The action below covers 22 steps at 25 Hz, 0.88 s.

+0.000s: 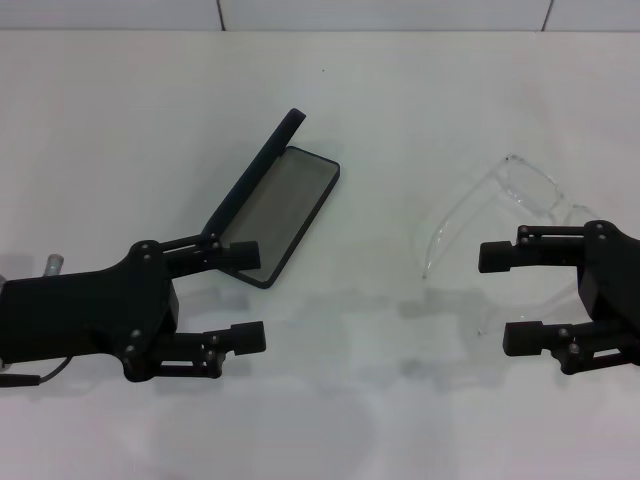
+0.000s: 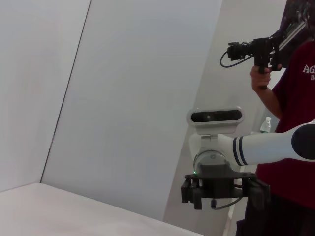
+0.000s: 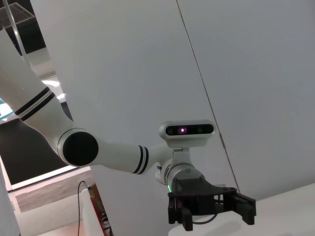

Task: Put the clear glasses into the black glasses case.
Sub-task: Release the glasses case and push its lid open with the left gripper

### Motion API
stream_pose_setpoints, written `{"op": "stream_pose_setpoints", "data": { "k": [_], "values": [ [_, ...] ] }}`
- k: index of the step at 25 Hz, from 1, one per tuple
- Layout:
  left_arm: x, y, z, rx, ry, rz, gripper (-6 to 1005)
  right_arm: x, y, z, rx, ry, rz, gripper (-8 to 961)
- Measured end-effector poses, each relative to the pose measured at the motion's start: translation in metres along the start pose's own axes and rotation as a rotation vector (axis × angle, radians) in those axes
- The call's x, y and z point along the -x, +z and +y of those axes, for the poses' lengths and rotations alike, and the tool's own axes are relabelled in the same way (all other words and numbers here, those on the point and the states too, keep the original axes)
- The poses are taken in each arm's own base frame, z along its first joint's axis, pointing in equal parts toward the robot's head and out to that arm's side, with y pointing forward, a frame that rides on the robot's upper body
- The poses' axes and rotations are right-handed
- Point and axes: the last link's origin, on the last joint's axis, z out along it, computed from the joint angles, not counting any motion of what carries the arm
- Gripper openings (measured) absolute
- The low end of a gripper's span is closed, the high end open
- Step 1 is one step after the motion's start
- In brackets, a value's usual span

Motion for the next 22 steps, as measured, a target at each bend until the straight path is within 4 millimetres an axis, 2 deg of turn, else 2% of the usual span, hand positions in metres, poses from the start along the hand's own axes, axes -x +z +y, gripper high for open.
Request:
{"op": "stream_pose_setpoints", "data": {
  "k": [10, 13, 17, 19, 20, 21, 22],
  "values": [
    [0.002, 0.002, 0.001, 0.001, -0.008, 0.003, 858, 0.0, -0.001, -0.001, -0.008, -0.002, -0.005, 767],
    [-0.003, 0.002, -0.002, -0.016, 0.001, 0.016, 857, -0.002, -0.006, -0.005, -0.064, 0.001, 0.0, 767],
    [-0.025, 0.002, -0.018, -0.097, 0.033, 0.023, 856, -0.006, -0.024, -0.016, -0.231, -0.003, -0.008, 767],
    [-0.04, 0.005, -0.028, -0.144, 0.053, -0.003, 856, -0.008, -0.037, -0.016, -0.307, 0.001, -0.04, 767],
    [-0.04, 0.005, -0.028, -0.144, 0.053, -0.003, 855, -0.01, -0.047, -0.015, -0.357, 0.005, -0.067, 767],
    [-0.061, 0.015, -0.043, -0.214, 0.083, -0.078, 855, -0.012, -0.055, -0.012, -0.397, 0.009, -0.088, 767],
    [-0.071, 0.022, -0.049, -0.24, 0.098, -0.116, 855, -0.013, -0.065, -0.01, -0.444, 0.011, -0.115, 767]
  ]
}}
